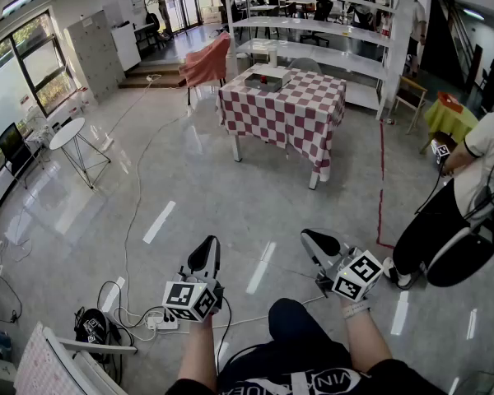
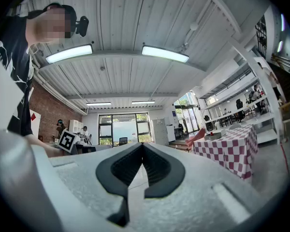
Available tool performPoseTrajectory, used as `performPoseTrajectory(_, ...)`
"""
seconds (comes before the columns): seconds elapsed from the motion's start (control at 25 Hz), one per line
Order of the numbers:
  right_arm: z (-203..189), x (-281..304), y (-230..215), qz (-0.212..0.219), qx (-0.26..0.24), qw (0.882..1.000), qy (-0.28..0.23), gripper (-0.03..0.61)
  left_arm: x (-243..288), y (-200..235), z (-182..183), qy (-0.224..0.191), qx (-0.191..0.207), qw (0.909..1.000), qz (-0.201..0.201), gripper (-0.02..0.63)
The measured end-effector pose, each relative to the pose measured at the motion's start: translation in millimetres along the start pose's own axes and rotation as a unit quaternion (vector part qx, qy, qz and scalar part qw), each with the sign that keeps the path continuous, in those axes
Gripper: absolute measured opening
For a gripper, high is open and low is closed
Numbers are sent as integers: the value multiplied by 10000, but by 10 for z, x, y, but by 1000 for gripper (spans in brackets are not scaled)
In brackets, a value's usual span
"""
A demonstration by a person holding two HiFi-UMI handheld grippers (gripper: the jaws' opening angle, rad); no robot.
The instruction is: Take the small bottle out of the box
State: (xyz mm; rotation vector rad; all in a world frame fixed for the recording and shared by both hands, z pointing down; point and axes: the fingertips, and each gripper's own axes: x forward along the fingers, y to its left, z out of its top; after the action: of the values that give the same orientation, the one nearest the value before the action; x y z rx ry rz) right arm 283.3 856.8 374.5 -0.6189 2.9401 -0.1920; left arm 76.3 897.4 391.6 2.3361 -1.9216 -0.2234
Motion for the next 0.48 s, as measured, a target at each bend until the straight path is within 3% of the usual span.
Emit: performPoseTrajectory(0.48, -122, 365, -622, -141, 24, 9998, 115, 6, 659, 231, -146, 114, -28, 9999, -27, 23)
